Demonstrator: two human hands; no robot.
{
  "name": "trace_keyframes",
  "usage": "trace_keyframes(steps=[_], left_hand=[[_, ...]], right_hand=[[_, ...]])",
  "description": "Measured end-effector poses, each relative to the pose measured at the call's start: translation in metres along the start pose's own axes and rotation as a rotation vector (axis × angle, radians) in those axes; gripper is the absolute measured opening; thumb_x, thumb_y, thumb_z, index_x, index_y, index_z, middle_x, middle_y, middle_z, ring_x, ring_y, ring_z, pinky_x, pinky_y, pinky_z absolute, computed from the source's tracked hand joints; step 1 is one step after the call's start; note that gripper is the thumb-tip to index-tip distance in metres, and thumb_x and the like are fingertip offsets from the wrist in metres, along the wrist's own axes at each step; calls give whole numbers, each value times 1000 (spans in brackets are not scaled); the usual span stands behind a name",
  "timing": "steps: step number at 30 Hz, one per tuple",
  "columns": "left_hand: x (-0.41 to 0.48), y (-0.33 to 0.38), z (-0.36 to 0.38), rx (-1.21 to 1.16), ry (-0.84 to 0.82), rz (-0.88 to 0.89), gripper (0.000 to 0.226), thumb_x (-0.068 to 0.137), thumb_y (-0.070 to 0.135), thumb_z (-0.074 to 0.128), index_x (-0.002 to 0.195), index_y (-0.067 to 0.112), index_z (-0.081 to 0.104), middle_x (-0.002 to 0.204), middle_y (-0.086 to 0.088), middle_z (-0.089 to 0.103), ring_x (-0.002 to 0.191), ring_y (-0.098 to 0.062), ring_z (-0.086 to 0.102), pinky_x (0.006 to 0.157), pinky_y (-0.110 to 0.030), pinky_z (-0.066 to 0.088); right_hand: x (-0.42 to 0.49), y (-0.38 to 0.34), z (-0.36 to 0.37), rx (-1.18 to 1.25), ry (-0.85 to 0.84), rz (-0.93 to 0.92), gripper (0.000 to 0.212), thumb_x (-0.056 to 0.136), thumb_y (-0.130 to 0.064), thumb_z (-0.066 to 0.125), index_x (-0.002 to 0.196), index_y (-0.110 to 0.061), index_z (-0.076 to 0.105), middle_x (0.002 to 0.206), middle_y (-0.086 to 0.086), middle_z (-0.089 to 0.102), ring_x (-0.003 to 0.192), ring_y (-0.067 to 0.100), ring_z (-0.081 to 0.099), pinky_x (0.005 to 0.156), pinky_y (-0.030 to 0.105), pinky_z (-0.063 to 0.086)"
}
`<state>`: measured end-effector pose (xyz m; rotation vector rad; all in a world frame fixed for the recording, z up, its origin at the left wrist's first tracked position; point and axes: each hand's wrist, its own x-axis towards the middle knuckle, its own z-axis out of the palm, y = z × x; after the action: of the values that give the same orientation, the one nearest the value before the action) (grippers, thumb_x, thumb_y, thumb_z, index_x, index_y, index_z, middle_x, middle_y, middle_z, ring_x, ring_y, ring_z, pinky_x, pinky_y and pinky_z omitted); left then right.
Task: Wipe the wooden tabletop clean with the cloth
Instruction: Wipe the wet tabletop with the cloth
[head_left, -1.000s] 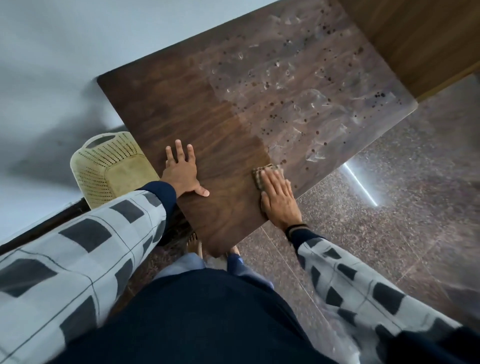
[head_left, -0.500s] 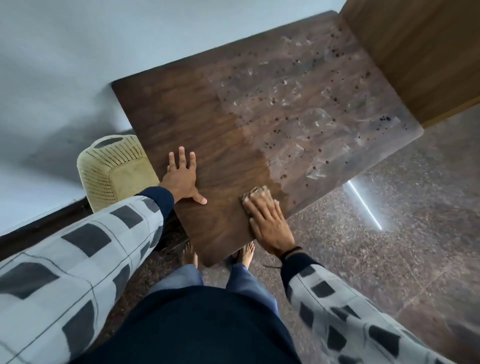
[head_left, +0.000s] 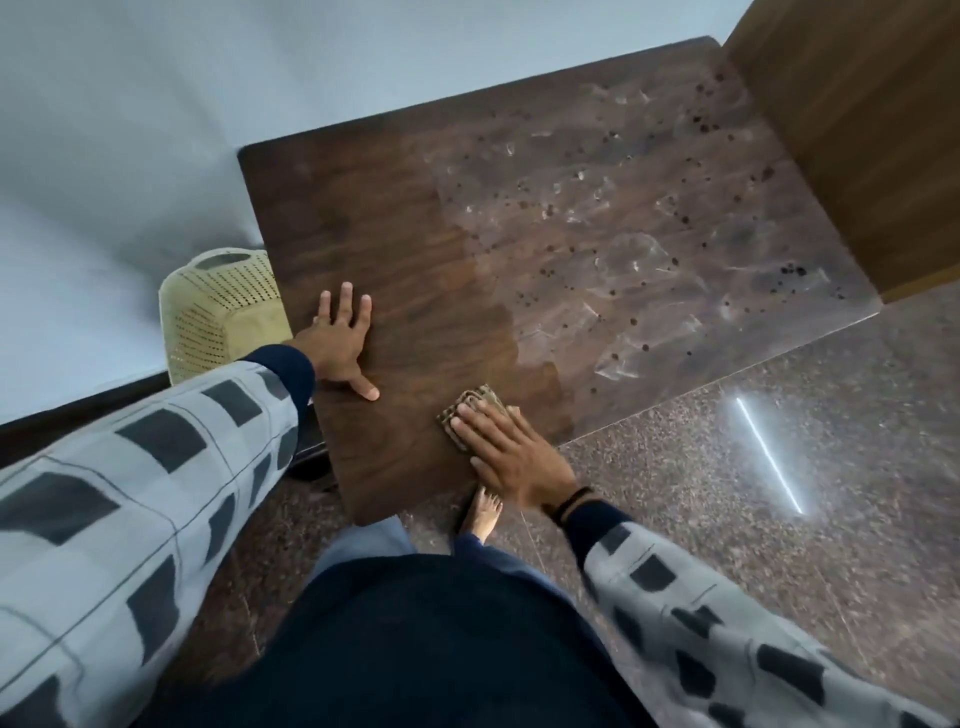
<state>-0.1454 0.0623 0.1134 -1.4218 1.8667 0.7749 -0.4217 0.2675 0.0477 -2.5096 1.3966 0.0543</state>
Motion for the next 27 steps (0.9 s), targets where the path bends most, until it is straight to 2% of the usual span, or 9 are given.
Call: trace_keyframes(steps=[2, 4, 6, 11, 17, 21, 23, 25, 27], left_hand=[[-1, 0, -2, 4, -1, 2, 155, 61, 65, 85, 152, 14, -31, 153, -15, -45, 143, -46, -30, 119, -58, 4], [-2, 0, -2, 0, 2, 7, 155, 61, 65, 84, 152, 14, -31, 153, -15, -44, 144, -46, -29, 119, -59, 4], [-3, 0, -1, 3, 7, 9, 155, 60, 65, 85, 152, 15, -30, 154, -15, -43, 144, -45, -29, 119, -58, 5], [0, -3, 2, -15, 14, 9, 156, 59, 64, 86, 152, 17, -31, 153, -12, -45, 144, -43, -31, 120, -58, 6], [6, -9, 4, -41, 13, 27, 158, 58, 63, 87, 151, 19, -32, 151, -9, -49, 143, -41, -34, 119, -58, 6], [9, -10, 7, -40, 14, 25, 159, 57, 62, 88, 151, 19, -33, 148, -8, -52, 142, -40, -36, 120, -58, 6], [11, -10, 8, -42, 22, 32, 159, 57, 61, 88, 151, 18, -32, 148, -9, -52, 142, -41, -36, 120, -58, 5], [11, -9, 7, -35, 21, 39, 158, 58, 62, 87, 151, 15, -32, 149, -13, -50, 142, -43, -35, 120, -57, 3], [12, -8, 5, -36, 26, 34, 157, 59, 63, 86, 151, 12, -31, 150, -16, -47, 142, -46, -33, 120, -57, 1]], right_hand=[[9, 25, -11, -20, -14, 55, 61, 109, -38, 23, 163, -25, 0, 171, -4, -2, 157, 19, -5, 128, 50, 6], [16, 18, -15, 111, 57, 327, 61, 108, -34, 29, 164, -22, 8, 171, -3, 1, 157, 17, -6, 127, 51, 8], [18, -7, -10, 222, 101, 430, 63, 106, -31, 35, 164, -22, 12, 171, -3, 2, 157, 17, -8, 127, 51, 5], [2, 34, -18, 54, -43, 27, 66, 105, -31, 33, 164, -25, 5, 171, -4, -1, 158, 16, -4, 128, 45, 3], [61, 50, -51, 221, 7, 449, 69, 101, -26, 42, 163, -19, 15, 169, 4, 15, 157, 23, 2, 125, 56, 11], [48, 30, -34, 45, -30, 17, 58, 106, -36, 31, 162, -20, 23, 168, 5, 23, 157, 24, 12, 127, 52, 10], [55, 56, -39, -59, -76, -97, 56, 109, -38, 26, 163, -25, 16, 170, -1, 10, 157, 18, 2, 127, 49, 4], [73, 79, -49, -89, -139, -3, 57, 110, -38, 21, 163, -29, 1, 169, -5, -9, 156, 17, -10, 127, 51, 0], [87, 85, -58, -10, -74, 241, 58, 111, -37, 22, 162, -29, -5, 169, -6, -12, 156, 17, -15, 127, 52, 6]])
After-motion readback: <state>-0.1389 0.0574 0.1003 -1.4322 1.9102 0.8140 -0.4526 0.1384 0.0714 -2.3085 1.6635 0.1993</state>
